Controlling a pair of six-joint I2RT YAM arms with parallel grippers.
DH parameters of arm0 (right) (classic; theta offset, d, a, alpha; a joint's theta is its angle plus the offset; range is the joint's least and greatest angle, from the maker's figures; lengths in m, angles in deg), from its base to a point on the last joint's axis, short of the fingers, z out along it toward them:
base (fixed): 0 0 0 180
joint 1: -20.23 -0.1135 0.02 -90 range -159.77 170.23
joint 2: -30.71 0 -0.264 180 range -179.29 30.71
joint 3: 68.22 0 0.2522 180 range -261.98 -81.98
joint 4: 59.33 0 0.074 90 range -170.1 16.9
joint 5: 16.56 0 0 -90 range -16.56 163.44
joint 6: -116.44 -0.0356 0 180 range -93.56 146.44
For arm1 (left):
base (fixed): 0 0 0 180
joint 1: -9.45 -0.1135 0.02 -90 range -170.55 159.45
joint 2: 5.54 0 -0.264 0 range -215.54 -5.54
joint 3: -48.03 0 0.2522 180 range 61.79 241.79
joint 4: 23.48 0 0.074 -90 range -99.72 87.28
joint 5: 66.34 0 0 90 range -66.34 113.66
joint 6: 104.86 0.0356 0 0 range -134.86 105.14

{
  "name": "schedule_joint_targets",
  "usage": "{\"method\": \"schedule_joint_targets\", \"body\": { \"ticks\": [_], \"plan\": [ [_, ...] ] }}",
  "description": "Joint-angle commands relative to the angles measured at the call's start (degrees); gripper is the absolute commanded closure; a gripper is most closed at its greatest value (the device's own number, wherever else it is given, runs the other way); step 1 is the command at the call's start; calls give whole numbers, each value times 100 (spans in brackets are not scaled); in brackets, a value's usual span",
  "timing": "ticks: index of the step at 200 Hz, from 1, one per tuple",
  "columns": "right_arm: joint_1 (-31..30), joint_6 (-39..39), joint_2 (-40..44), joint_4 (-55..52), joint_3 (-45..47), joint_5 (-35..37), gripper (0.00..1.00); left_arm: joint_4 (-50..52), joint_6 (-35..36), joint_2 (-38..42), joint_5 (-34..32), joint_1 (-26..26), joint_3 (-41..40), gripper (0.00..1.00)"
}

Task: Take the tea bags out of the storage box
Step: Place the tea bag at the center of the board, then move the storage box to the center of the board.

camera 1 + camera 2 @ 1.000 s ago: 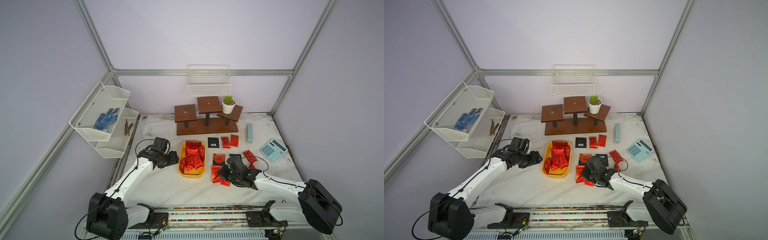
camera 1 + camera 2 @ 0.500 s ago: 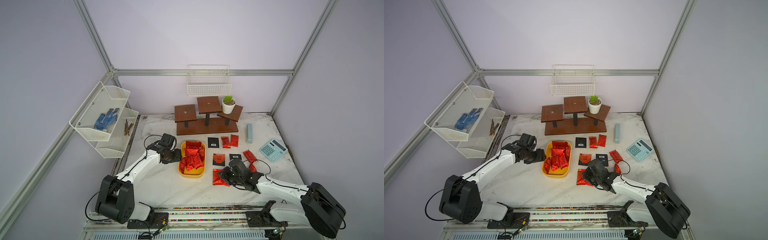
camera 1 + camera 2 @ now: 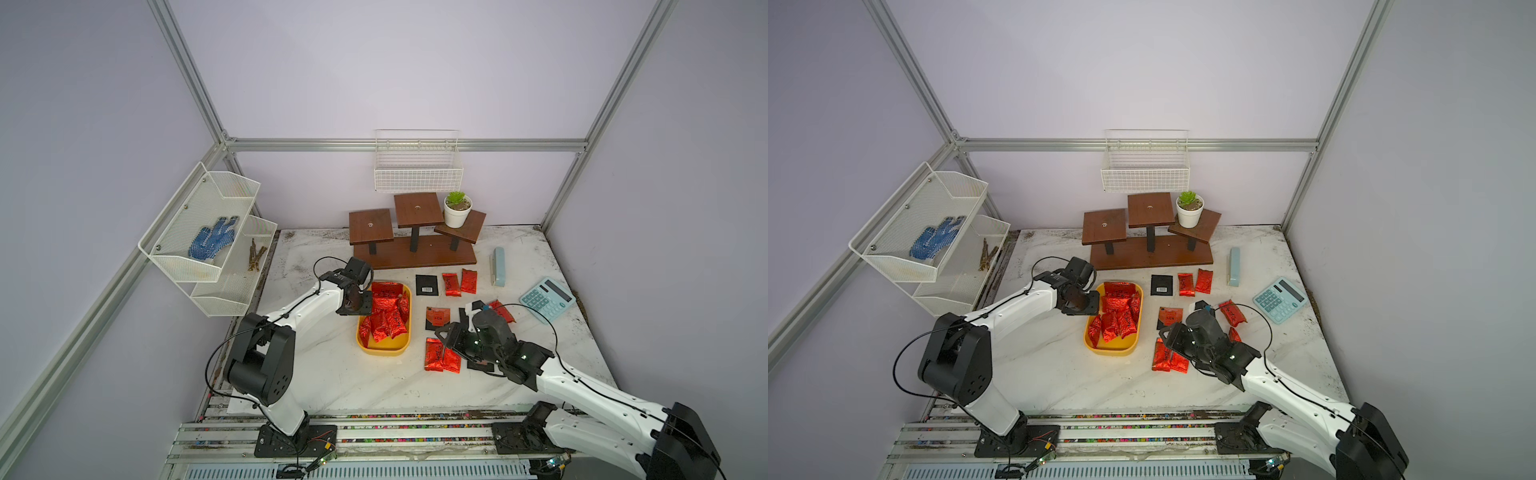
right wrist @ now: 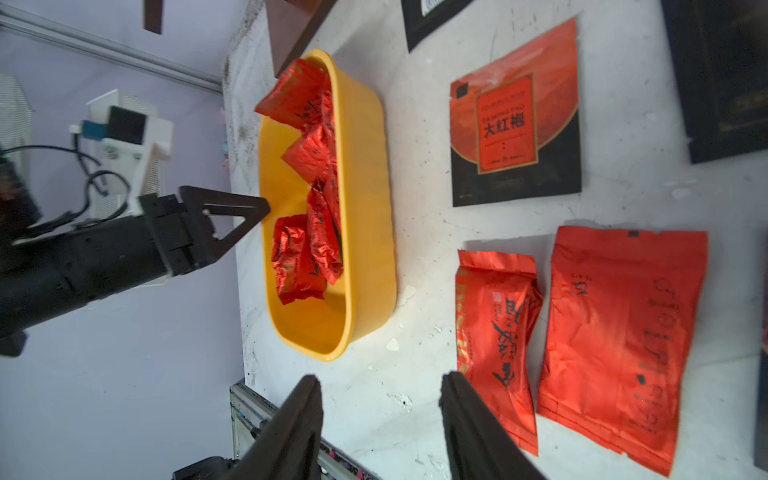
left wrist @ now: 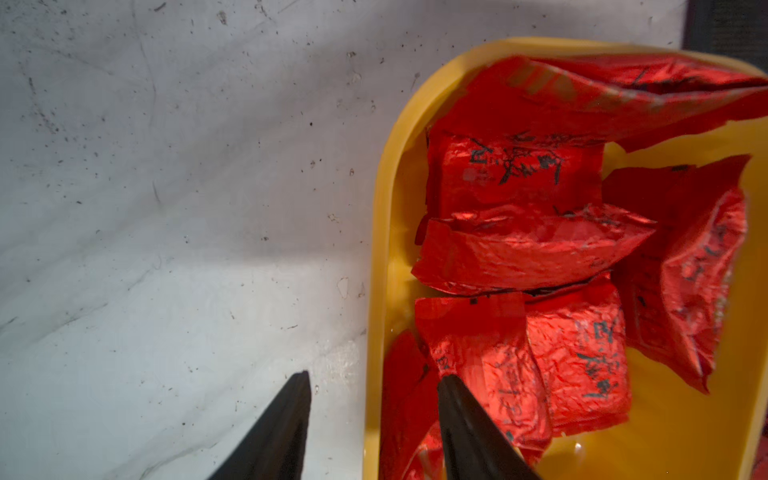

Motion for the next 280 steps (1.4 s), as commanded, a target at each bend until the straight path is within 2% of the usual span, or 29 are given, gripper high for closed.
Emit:
{"method": "schedule_joint_targets", "body": {
  "ticks": [1, 65, 119, 157, 177, 213, 231, 257, 280],
  "plan": [
    [-28, 415, 305, -632, -198, 214, 48, 167, 122, -192, -289, 52, 244, 55],
    [-33, 696, 414, -909, -442, 208, 48, 193, 113, -250, -303, 63, 145, 83],
    [-47, 806, 117, -655, -585, 40, 48, 266, -24, 437, -328, 58, -437, 93],
    [-191, 983, -399, -479, -988, -34, 48, 426, -222, 1359, -427, 58, -1084, 98],
    [-392, 1070, -790, -403, -1279, -20, 49, 602, -311, 1922, -460, 58, -1324, 98],
    [-814, 1221, -1651, -297, -1899, 1, 50, 916, -597, 2460, -797, 146, -1613, 97],
    [-987, 1302, -2061, -342, -2211, -33, 51, 1192, -823, 2369, -1108, 146, -1496, 96],
    [-1183, 1367, -2425, -332, -2456, -12, 52, 1230, -857, 1990, -1100, 141, -1475, 87],
    [-1272, 1393, -2603, -317, -2546, -10, 52, 1304, -935, 1521, -1191, 150, -1425, 83]
  ]
}}
